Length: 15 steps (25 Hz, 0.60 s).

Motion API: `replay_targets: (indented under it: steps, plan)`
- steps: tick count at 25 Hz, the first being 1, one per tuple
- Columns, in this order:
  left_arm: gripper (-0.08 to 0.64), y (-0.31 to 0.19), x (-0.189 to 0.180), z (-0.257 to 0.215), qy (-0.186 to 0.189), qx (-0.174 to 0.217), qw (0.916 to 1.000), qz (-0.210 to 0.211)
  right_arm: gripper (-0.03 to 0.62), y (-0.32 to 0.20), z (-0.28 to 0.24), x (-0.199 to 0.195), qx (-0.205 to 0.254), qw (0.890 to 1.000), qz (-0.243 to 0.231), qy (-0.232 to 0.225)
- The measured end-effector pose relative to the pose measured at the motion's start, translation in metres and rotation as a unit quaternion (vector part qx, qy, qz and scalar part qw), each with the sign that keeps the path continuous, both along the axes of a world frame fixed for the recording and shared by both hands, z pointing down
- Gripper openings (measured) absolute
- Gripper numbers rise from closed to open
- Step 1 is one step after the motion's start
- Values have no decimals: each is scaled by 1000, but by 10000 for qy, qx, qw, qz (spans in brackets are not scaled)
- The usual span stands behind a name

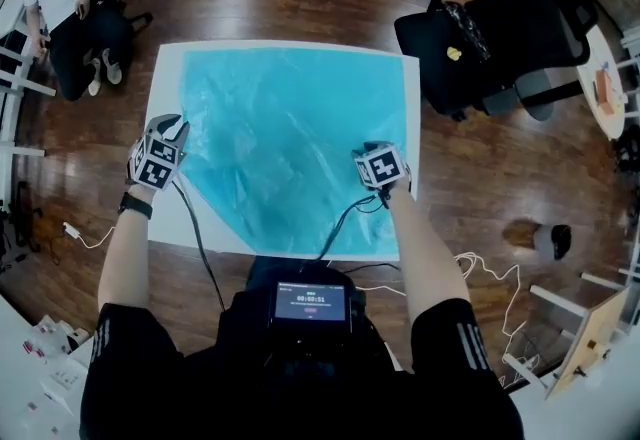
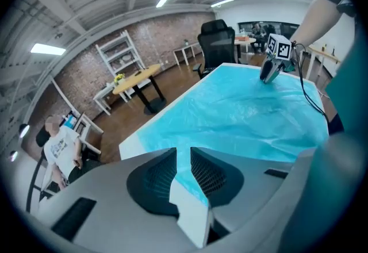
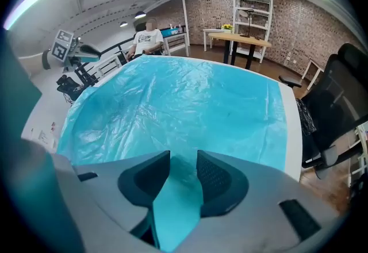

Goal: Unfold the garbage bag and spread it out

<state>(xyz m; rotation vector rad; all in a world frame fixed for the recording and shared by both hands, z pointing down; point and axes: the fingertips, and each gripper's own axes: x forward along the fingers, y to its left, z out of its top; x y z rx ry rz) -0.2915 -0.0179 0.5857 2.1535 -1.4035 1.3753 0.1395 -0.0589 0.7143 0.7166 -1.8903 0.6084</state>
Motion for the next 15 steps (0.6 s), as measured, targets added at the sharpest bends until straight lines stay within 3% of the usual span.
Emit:
replay_targets:
  steps: [6,15]
  plan:
    - [95,53,-17,12,426,-419,9966,-573,179,-1,3,0,-43,10000,-43,19]
    - [128,126,-24,70,1075,-1233,9757,-1460,179,-1,5,2,-35,10000,-67,58]
